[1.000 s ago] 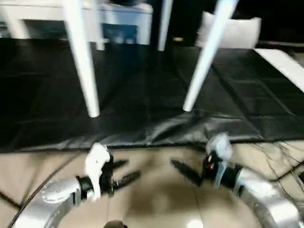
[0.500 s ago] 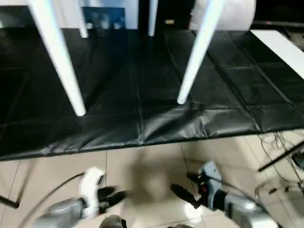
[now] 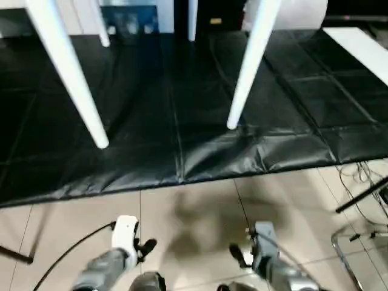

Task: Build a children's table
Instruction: Flip table

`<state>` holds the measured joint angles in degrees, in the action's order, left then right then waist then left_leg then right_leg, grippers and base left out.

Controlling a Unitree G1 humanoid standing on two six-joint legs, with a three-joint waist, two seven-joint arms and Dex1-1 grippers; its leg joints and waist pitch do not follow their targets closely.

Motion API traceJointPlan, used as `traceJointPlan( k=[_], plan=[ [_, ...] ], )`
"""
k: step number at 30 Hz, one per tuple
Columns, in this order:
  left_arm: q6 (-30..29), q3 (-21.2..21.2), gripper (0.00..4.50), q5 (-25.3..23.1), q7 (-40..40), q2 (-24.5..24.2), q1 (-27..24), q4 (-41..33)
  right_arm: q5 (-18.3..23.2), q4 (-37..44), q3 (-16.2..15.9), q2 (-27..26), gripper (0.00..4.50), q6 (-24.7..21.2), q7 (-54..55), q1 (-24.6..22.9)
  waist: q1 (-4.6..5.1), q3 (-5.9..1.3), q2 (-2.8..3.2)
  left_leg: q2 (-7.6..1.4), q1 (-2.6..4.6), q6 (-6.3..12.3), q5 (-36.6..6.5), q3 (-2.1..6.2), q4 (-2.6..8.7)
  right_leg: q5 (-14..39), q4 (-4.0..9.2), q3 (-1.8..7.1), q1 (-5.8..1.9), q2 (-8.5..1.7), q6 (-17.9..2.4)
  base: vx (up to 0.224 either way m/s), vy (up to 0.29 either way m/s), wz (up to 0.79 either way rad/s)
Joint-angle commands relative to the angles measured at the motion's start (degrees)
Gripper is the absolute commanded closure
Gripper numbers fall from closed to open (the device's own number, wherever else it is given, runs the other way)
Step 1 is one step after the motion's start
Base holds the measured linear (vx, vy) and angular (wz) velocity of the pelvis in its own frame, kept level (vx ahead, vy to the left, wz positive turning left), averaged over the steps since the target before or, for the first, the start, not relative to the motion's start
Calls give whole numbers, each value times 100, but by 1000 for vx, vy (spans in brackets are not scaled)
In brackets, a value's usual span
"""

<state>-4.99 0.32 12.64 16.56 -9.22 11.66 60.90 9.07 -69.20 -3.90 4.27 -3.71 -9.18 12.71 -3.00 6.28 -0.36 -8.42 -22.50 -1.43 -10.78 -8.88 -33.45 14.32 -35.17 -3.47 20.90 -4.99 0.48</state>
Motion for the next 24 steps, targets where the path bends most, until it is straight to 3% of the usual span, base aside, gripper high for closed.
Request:
traceJointPlan(
  k=[1, 3, 5, 8, 11, 14, 18, 20, 24],
  plan=[
    [-243, -60, 154, -229, -657, 68, -98, 386, -320, -239, -150, -36, 0, -66, 233, 58, -1, -298, 16, -535, 86, 764, -575, 146, 418, -1146, 298, 292, -199, -525, -1848, 0, 0, 0],
    [-230, -170, 154, -345, -583, 109, -119, 538, -382, -368, -140, -76, 0, -23, 267, 88, 20, -280, 37, -554, 95, 718, -846, 154, 450, -770, 326, 297, -177, -519, -1795, 0, 0, 0],
    [-184, -217, 154, -424, -477, 142, -111, 639, -379, -473, -85, -112, 0, -46, 272, 81, 17, -251, 33, -584, 116, 543, -1213, 147, 489, -158, 397, 334, -154, -555, -1754, 0, 0, 0],
    [-192, -160, 154, -518, -554, 168, -24, 874, -468, -663, -82, -133, 0, -119, 268, 56, -2, -214, 33, -603, 126, 312, -1504, 117, 535, 306, 440, 343, -127, -550, -1695, 0, 0, 0],
    [-181, -185, 154, -639, -679, 167, -1, 1046, -610, -752, -104, -137, 0, -207, 211, -28, -6, -222, 42, -610, 119, 142, -1544, 97, 556, 371, 444, 353, -121, -540, -1566, 0, 0, 0],
    [-109, -111, 154, -604, -698, 194, 14, 1139, -552, -774, 24, -152, 0, -211, 260, -26, -15, -246, 43, -602, 129, 199, -1369, 84, 541, -2, 417, 362, -121, -540, -1572, 0, 0, 0],
    [-109, -111, 154, -604, -698, 194, 14, 1139, -552, -774, 24, -152, 0, -211, 260, -26, -31, -262, 33, -594, 126, 485, -996, 53, 494, -545, 376, 350, -131, -549, -1687, 0, 0, 0],
    [-109, -111, 154, -604, -698, 194, 14, 1139, -552, -774, 24, -152, 0, -211, 260, -26, -34, -253, 32, -600, 127, 530, -1030, 50, 500, -462, 387, 348, -127, -551, -1698, 0, 0, 0],
    [-109, -111, 154, -604, -698, 194, 14, 1139, -552, -774, 24, -152, 0, -211, 260, -26, -37, -231, 44, -619, 140, 385, -1328, 58, 540, 15, 433, 358, -106, -547, -1666, 0, 0, 0]
  ],
)
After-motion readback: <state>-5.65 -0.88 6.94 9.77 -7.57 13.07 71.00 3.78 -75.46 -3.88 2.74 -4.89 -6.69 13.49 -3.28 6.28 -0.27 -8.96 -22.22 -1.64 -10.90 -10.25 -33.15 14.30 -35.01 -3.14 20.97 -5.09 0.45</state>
